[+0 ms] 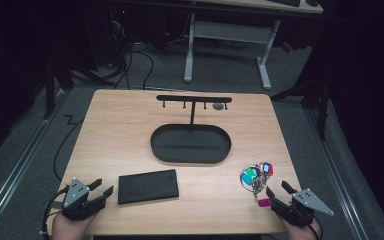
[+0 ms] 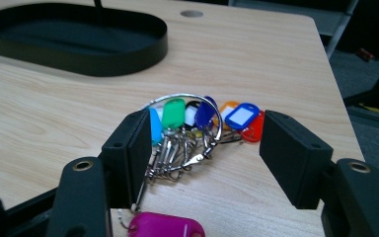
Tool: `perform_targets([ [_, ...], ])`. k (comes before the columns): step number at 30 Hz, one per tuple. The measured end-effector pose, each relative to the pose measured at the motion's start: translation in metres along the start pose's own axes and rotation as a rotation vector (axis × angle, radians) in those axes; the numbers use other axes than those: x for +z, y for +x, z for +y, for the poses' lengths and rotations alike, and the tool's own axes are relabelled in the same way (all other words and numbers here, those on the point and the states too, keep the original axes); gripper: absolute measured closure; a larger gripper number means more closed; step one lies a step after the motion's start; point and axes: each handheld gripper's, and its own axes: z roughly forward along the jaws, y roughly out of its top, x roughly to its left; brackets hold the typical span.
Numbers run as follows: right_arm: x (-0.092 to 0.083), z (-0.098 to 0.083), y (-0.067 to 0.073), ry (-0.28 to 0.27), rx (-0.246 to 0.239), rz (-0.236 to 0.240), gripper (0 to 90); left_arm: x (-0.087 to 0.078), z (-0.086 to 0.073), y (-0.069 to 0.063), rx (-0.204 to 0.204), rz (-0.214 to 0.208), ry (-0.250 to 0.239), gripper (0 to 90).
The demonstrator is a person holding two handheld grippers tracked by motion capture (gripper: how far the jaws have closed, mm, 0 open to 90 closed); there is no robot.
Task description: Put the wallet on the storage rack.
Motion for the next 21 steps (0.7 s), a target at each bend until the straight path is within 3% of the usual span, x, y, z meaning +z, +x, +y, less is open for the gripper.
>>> perform_targets([
  [3, 0.003, -0.001, 0.002, 0.013, -0.013, -0.006, 38.6, 0.005, 0.0, 0.0, -0.021, -0.005, 0.006, 47.1],
  [6, 0.003, -0.001, 0.004, -0.008, -0.016, 0.003, 39.2, 0.009, 0.002, -0.003, 0.004, 0.002, 0.029, 47.2],
  [9, -0.001, -0.001, 0.004, -0.02, -0.05, -0.017, 43.6, 0.012, 0.001, -0.004, 0.012, 0.002, 0.047, 50.0],
  [11, -0.002, 0.0, 0.002, -0.03, -0.04, -0.018, 44.0, 0.012, 0.0, -0.005, 0.012, 0.006, 0.064, 55.1],
  [15, -0.003, 0.002, 0.0, -0.045, -0.031, -0.048, 47.8, 0.012, -0.002, -0.006, 0.015, 0.012, 0.101, 73.9],
  [17, -0.003, 0.005, 0.001, -0.069, -0.04, -0.075, 49.6, 0.015, -0.003, -0.007, 0.037, 0.008, 0.133, 77.6],
  [21, -0.001, 0.007, 0.002, -0.067, -0.039, -0.068, 49.5, 0.019, -0.005, -0.011, 0.068, -0.003, 0.172, 83.7],
])
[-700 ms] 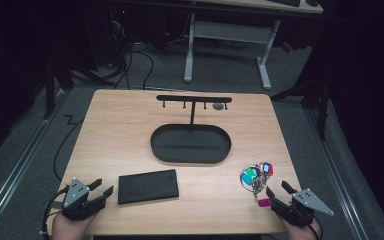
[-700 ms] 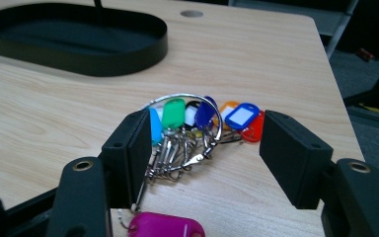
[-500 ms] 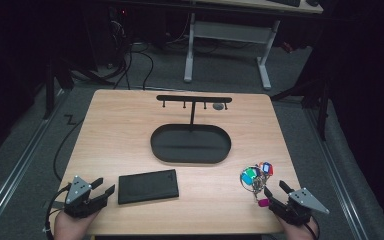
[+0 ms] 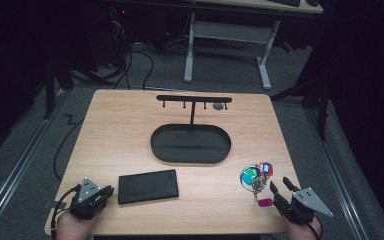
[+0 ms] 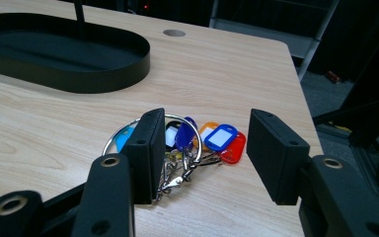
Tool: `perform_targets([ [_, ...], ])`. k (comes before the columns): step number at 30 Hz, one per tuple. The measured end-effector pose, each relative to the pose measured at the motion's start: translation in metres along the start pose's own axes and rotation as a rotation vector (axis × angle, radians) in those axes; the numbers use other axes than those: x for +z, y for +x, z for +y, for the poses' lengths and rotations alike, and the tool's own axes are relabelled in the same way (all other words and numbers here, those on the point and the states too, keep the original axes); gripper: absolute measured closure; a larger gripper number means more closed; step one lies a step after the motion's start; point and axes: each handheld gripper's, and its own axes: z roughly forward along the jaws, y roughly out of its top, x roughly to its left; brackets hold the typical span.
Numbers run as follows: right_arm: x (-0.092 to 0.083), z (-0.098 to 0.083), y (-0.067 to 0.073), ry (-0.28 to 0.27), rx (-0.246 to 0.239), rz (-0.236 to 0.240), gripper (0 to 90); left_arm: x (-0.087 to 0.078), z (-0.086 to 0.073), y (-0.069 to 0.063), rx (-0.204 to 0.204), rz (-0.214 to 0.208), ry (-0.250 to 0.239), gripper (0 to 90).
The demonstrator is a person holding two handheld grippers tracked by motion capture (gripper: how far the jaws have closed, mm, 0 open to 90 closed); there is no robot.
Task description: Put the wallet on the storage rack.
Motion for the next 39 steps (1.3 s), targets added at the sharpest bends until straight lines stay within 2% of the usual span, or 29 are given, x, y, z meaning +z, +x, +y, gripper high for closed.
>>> perform_targets([
  [6, 0.005, 0.001, 0.002, 0.049, 0.034, 0.035, 50.7, 0.003, 0.001, -0.009, 0.043, -0.029, 0.015, 88.4],
  [7, 0.006, 0.001, 0.002, 0.052, 0.034, 0.038, 51.1, 0.003, 0.001, -0.011, 0.056, -0.021, 0.013, 88.6],
  [10, 0.007, 0.001, 0.003, 0.061, 0.031, 0.049, 51.2, 0.001, 0.0, -0.013, 0.071, -0.056, -0.01, 87.0],
  [13, 0.007, 0.0, 0.004, 0.068, 0.03, 0.051, 51.1, -0.002, -0.002, -0.018, 0.106, -0.087, -0.012, 86.0],
  [15, 0.007, 0.0, 0.004, 0.073, 0.029, 0.046, 51.1, -0.004, -0.002, -0.024, 0.144, -0.098, -0.007, 85.3],
  [22, 0.007, -0.001, 0.002, 0.069, 0.029, 0.043, 49.5, -0.006, 0.001, -0.05, 0.246, -0.153, 0.001, 81.8],
  [29, 0.008, -0.001, 0.003, 0.072, 0.032, 0.044, 48.7, -0.007, 0.002, -0.064, 0.279, -0.212, -0.005, 79.1],
  [31, 0.008, -0.001, 0.003, 0.075, 0.034, 0.044, 48.3, -0.008, 0.002, -0.066, 0.296, -0.21, -0.003, 74.3],
  [33, 0.008, -0.001, 0.002, 0.075, 0.032, 0.045, 48.2, -0.011, 0.003, -0.067, 0.312, -0.174, 0.005, 71.4],
  [37, 0.008, -0.002, 0.002, 0.078, 0.041, 0.046, 47.6, -0.018, 0.004, -0.058, 0.269, -0.142, -0.038, 67.8],
  [39, 0.008, -0.002, 0.002, 0.079, 0.038, 0.047, 47.1, -0.019, 0.004, -0.057, 0.261, -0.125, -0.051, 63.1],
])
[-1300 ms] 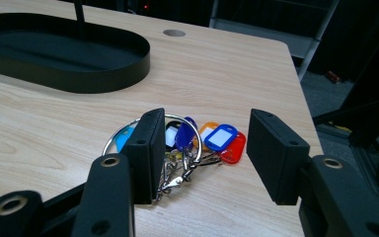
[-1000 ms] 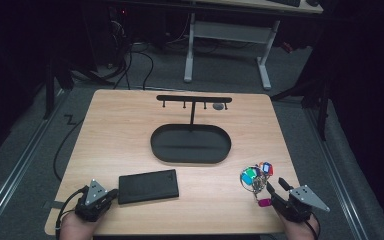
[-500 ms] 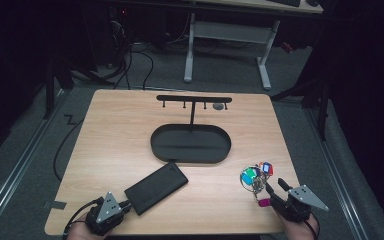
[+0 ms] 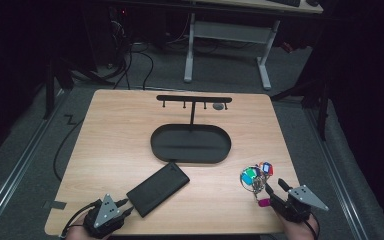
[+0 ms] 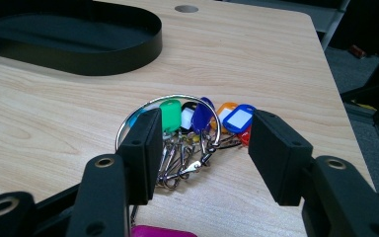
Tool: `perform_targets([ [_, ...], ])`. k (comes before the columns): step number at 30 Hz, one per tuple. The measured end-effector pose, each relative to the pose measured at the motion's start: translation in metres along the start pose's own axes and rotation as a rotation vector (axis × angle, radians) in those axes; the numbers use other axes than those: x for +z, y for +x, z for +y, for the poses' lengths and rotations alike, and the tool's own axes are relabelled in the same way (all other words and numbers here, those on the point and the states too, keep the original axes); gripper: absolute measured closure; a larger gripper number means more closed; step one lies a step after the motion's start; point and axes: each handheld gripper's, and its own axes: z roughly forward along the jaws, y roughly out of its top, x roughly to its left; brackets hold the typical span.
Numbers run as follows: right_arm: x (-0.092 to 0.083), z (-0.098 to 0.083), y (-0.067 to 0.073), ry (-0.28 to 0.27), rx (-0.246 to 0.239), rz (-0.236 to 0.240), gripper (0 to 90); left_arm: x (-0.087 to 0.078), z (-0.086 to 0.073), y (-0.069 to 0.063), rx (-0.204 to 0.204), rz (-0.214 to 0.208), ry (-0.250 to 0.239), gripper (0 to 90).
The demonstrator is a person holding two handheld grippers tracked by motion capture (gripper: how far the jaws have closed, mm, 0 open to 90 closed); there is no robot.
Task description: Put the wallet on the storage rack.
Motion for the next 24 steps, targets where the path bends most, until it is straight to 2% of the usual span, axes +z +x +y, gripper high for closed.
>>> perform_targets([
  [4, 0.002, -0.001, 0.0, 0.007, 0.0, 0.008, 46.0, 0.002, 0.004, -0.003, 0.012, 0.013, -0.028, 55.4],
  [7, 0.003, -0.001, 0.0, 0.011, -0.005, 0.015, 45.4, 0.003, 0.013, -0.003, -0.002, -0.01, -0.066, 49.5],
  [10, 0.003, -0.002, 0.0, 0.014, -0.002, 0.016, 44.9, 0.006, 0.034, -0.004, 0.021, -0.02, -0.077, 46.4],
  [12, 0.003, -0.002, 0.0, 0.016, 0.004, 0.017, 44.8, 0.01, 0.05, -0.006, 0.011, -0.059, -0.096, 46.4],
  [14, 0.002, -0.002, 0.0, 0.018, 0.006, 0.016, 44.7, 0.019, 0.059, -0.011, 0.003, -0.09, -0.092, 46.7],
  [15, 0.002, -0.002, 0.0, 0.017, 0.008, 0.017, 44.7, 0.024, 0.06, -0.015, -0.002, -0.096, -0.085, 46.8],
  [17, 0.001, -0.002, 0.0, 0.014, 0.01, 0.017, 44.5, 0.034, 0.051, -0.027, 0.014, -0.062, -0.089, 47.7],
  [18, 0.001, -0.003, 0.0, 0.013, 0.003, 0.02, 44.5, 0.036, 0.047, -0.03, 0.023, -0.07, -0.076, 50.3],
  [19, 0.001, -0.004, 0.0, 0.016, 0.005, 0.022, 44.5, 0.038, 0.045, -0.032, 0.043, -0.085, -0.041, 50.9],
  [20, 0.002, -0.005, 0.0, 0.024, 0.004, 0.026, 44.5, 0.038, 0.043, -0.034, 0.073, -0.082, -0.022, 49.3],
  [21, 0.003, -0.006, -0.001, 0.03, 0.003, 0.029, 44.5, 0.036, 0.04, -0.034, 0.092, -0.074, -0.023, 48.3],
  [24, 0.005, -0.005, -0.002, 0.035, 0.007, 0.029, 44.5, 0.033, 0.037, -0.028, 0.057, -0.099, -0.041, 47.4],
])
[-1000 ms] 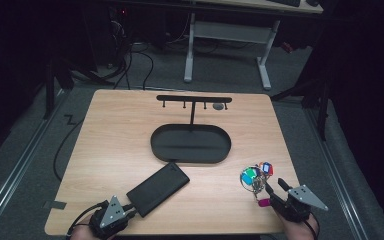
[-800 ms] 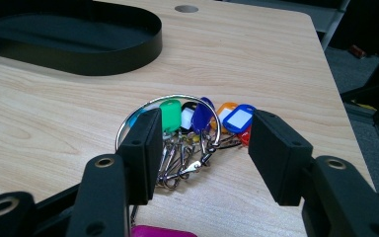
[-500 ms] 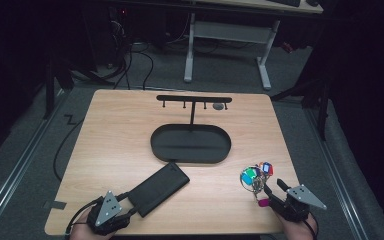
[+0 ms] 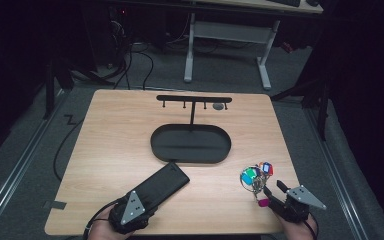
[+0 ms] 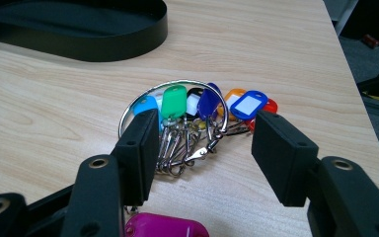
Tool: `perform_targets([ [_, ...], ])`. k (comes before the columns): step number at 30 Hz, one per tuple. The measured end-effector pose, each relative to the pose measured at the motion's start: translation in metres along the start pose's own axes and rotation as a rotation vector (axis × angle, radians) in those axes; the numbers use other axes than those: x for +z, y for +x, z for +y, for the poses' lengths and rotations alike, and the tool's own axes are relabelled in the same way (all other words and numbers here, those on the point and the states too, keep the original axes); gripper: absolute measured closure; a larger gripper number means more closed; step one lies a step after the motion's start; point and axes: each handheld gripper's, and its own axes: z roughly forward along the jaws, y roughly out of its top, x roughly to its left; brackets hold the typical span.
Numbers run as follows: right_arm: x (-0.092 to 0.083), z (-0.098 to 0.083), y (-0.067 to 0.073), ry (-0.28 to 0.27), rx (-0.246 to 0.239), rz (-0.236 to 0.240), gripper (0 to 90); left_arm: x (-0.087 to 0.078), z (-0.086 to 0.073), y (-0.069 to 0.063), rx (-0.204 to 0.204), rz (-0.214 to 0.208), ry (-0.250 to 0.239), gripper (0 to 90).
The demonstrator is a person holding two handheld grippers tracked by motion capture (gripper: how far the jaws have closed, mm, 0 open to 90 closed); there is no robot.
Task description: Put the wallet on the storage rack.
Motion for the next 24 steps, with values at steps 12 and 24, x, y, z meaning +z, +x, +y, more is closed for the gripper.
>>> perform_targets([
  [12, 0.003, 0.002, 0.003, 0.002, -0.008, 0.026, 44.5, 0.018, -0.002, -0.007, 0.1, 0.084, 0.074, 43.2],
  [24, 0.003, 0.001, 0.003, 0.007, -0.001, 0.03, 44.5, 0.021, -0.005, -0.019, 0.219, 0.14, 0.084, 56.0],
])
